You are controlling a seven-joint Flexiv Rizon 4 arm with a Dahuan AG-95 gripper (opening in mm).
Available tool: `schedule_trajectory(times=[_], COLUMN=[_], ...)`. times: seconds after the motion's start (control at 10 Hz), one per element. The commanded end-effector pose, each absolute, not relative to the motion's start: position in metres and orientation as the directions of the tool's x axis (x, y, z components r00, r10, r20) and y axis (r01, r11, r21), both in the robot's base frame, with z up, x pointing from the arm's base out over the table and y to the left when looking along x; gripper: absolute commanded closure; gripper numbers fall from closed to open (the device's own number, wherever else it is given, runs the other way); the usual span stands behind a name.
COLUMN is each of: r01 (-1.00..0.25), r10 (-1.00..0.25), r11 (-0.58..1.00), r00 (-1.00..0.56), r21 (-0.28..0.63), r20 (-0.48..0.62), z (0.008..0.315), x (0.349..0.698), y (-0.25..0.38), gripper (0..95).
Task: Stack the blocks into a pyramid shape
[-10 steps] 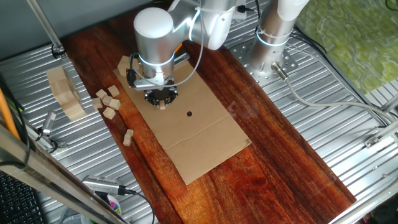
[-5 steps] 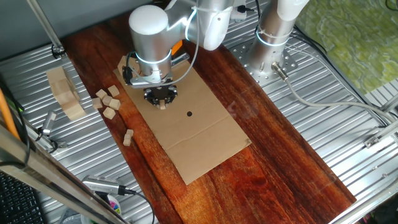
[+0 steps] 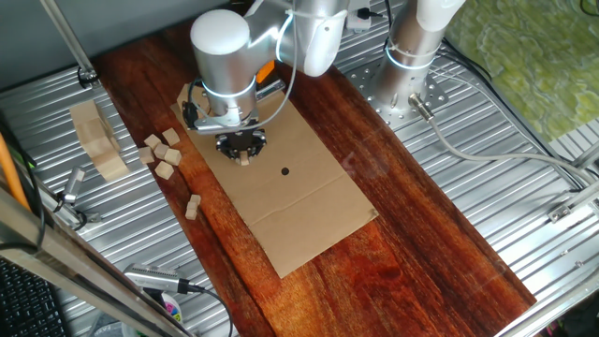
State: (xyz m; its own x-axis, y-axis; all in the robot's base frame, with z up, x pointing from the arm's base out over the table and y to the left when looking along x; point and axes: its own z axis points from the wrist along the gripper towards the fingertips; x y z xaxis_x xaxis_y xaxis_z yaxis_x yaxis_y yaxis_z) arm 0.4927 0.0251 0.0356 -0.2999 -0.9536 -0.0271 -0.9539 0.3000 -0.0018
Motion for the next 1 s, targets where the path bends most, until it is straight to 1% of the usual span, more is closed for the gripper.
schedule_trajectory(times=[0.1,0.3,1.0], r01=[-0.964,-0.968,-0.971], r10=[-0.963,-0.968,-0.971], r11=[0.267,0.25,0.236], r00=[-0.267,-0.25,-0.236], r21=[0.003,-0.001,-0.022], r20=[-0.028,-0.037,-0.031], z=[0.0355,0.0321,0.0314], x=[0.4887,0.4817,0.4801], y=[0.0252,0.0233,0.023], gripper=[95.0,95.0,95.0])
